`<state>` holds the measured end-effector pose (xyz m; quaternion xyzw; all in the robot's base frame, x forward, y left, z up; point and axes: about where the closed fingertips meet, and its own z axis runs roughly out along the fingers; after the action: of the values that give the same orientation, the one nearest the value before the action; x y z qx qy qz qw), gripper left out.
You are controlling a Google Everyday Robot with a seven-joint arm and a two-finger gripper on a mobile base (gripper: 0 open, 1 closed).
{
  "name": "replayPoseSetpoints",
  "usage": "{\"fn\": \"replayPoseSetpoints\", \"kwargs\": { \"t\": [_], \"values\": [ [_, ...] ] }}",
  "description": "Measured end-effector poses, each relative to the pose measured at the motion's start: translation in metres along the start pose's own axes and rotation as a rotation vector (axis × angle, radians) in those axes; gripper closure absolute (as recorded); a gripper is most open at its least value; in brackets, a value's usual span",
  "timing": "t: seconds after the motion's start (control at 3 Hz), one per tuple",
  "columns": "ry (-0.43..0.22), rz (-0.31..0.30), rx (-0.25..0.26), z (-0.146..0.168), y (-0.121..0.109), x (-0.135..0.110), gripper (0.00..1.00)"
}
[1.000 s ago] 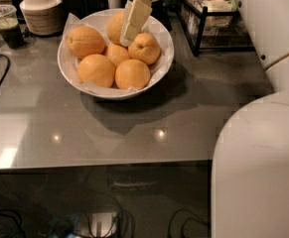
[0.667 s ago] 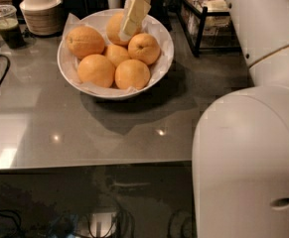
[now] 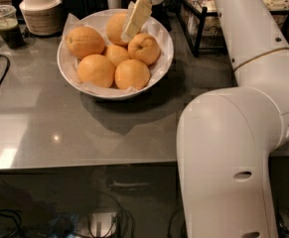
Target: Pick orange from white bowl
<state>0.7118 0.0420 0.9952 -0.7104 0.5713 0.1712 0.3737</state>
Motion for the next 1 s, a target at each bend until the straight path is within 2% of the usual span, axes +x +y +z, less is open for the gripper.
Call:
{"fn": "replayPoseSetpoints", "kwargs": {
  "t": [0.33,0.67,1.0],
  "values": [
    [0.0,0.0,0.0,0.0,0.0,0.0,0.06],
    [0.0,0.0,0.0,0.0001,0.0,0.0,0.25],
    [0.001,0.002,0.002,0.002,-0.001,0.0001,0.48]
  ]
}}
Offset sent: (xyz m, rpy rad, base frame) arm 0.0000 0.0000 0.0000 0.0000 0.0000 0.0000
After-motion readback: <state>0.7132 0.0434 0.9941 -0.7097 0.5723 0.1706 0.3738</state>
